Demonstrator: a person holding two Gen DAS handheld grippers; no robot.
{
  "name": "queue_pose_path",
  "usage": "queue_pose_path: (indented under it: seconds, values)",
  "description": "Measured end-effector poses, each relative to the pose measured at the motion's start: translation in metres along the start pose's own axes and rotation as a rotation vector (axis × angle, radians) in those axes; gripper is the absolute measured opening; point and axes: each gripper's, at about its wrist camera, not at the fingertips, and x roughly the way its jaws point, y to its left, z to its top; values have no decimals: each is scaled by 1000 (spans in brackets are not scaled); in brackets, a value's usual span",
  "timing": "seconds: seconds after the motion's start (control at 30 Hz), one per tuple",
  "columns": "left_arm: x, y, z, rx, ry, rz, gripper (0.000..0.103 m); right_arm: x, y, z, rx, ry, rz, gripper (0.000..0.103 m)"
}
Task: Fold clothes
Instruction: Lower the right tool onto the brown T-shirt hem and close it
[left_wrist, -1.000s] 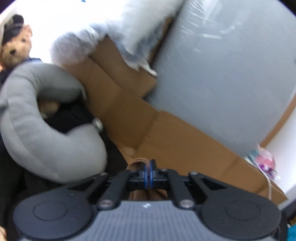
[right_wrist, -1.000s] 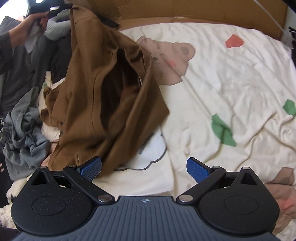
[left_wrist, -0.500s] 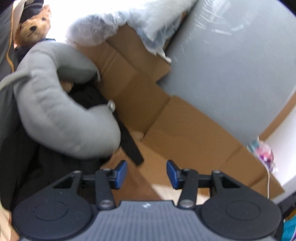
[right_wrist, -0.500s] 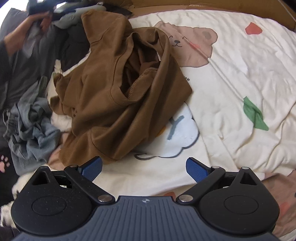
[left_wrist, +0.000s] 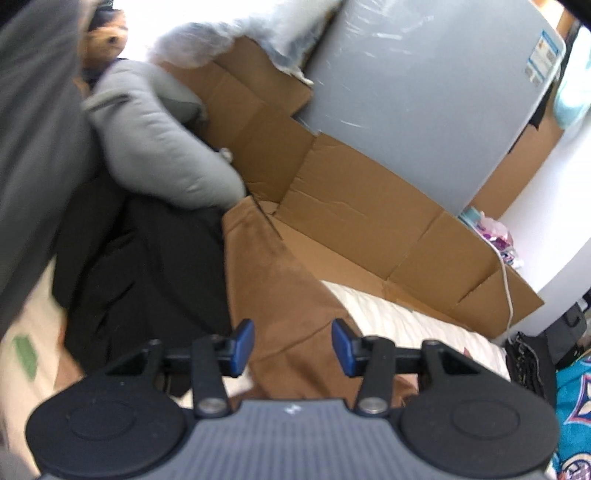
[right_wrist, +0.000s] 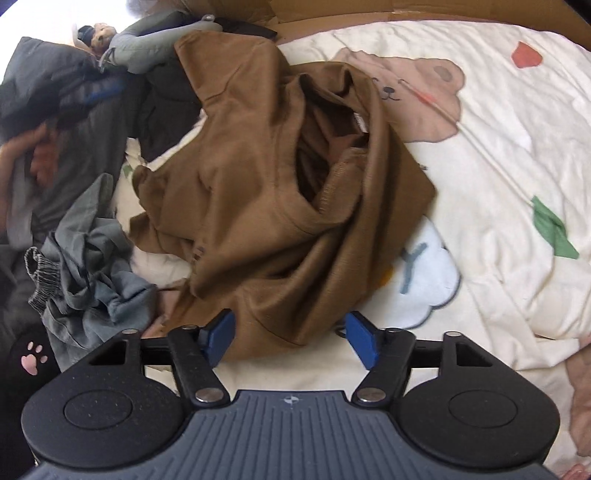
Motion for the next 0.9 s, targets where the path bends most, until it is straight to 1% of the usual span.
queue_pose_path:
  seconds: [0.1,0.17,0.2,0.23,0.27,0.33,0.37,0.43,0.53,0.67,0.73,0.8,0.9]
  values:
    - [-19,7,-21,-25,-1,28,48,5,12,3,0,-5,21,62]
    - [-31,9,-36,-31,3,45,48,10,18,6,11,-4,33,56]
    - [-37,9,-45,-36,4,46,48,13,21,7,22,-3,38,56]
    - [-43,10,-54,-39,4,44,48,17,22,9,43,3,36,56]
    - [-49,10,-63,-34,1,47,48,22,24,12,69,10,31,52]
    - [-58,7,-83,-4,9,95,48,31,26,15,122,29,23,51]
    - [-61,7,-93,-3,26,109,48,35,28,16,134,34,14,51]
    - [-69,9,-113,-41,49,88,48,42,32,18,143,39,-12,51]
    - [-80,9,-141,-75,76,95,48,48,32,18,176,37,-59,51]
    - [-91,8,-178,-130,110,73,48,56,29,14,199,65,-130,51]
    - [-92,9,-195,-145,128,69,48,60,27,12,213,72,-161,51]
    - [-95,12,-211,-188,141,58,48,64,24,10,237,73,-191,51]
    - [-95,14,-229,-225,160,63,48,69,20,5,278,63,-220,51]
